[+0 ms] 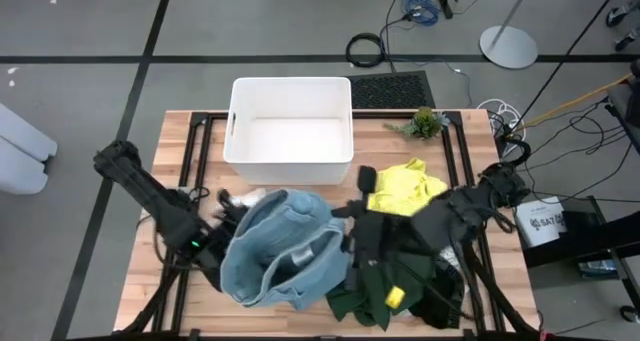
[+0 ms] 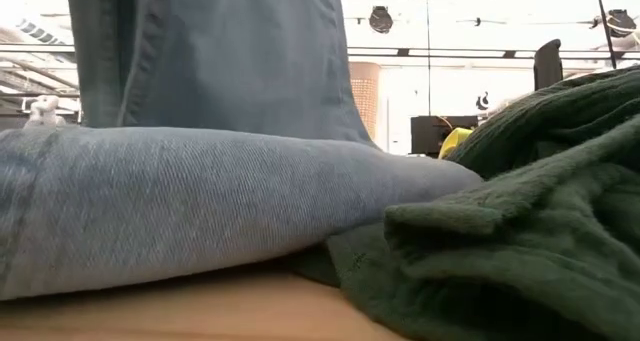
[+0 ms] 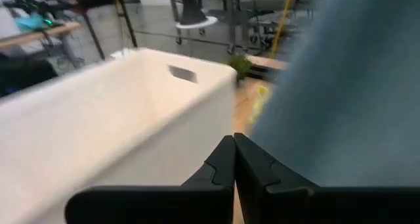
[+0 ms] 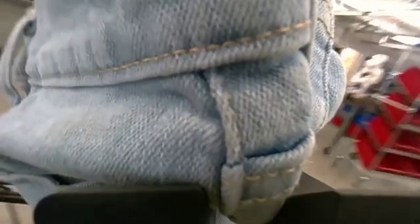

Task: Fold laundry
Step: Fold the blue pants

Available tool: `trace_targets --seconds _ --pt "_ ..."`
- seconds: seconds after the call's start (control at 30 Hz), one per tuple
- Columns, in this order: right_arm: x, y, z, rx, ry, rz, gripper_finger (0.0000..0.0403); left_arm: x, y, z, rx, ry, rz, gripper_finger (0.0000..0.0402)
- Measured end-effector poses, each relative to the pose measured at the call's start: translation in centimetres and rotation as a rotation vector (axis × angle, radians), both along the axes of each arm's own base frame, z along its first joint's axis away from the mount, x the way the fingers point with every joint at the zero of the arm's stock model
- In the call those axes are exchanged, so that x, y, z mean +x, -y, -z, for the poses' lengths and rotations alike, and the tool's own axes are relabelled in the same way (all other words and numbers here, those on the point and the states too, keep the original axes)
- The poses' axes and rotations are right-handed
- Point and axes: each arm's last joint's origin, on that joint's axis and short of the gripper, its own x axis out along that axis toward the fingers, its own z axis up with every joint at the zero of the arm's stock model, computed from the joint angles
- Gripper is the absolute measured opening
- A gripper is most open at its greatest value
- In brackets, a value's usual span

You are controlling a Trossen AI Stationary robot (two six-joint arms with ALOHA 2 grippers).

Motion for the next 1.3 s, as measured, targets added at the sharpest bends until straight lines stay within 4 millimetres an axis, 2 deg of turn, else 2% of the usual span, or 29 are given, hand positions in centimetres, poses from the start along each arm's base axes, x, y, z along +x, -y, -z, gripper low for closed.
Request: trace_targets --seconds 0.1,0.27,0.5,0.7,0.8,0.93,1.13,1.3 --pt "-0.8 -0.8 0.3 -0.032 -0.033 0.076 0.0041 3.1 2.2 2.0 -0.015 -0.015 0.148 0.0006" --pt "-2.1 -2.2 1.4 -0.05 -0.117 0.144 0.0041 8.0 5.4 4.3 -0.062 0.063 0.426 0.0006" --pt "-4.1 -3.7 4.3 0.035 -0.282 0.164 0.0041 12.1 5.5 9.8 -0.208 -0.015 0.542 0.0006" --pt "-4.6 -3.8 6.8 0.081 -0.37 0.271 0.0041 13.5 5.7 12.8 -0.373 -0.086 0.737 0.0006" --pt "-4.3 -3.9 7.6 0.094 -0.392 0.3 0.0041 13.4 5.3 13.3 -0.419 -0.167 0.758 0.0006" --pt "-3.7 -4.0 8.3 0.09 -0.399 0.32 0.0041 11.8 4.3 12.1 -0.41 -0.296 0.676 0.0006" --pt "-2.5 -4.1 9.4 0.091 -0.434 0.327 0.0041 7.0 2.9 7.3 -0.331 -0.359 0.48 0.0006" --pt "-1.9 -3.7 9.8 0.12 -0.468 0.317 0.0041 1.1 0.9 2.7 -0.296 -0.315 0.311 0.0006"
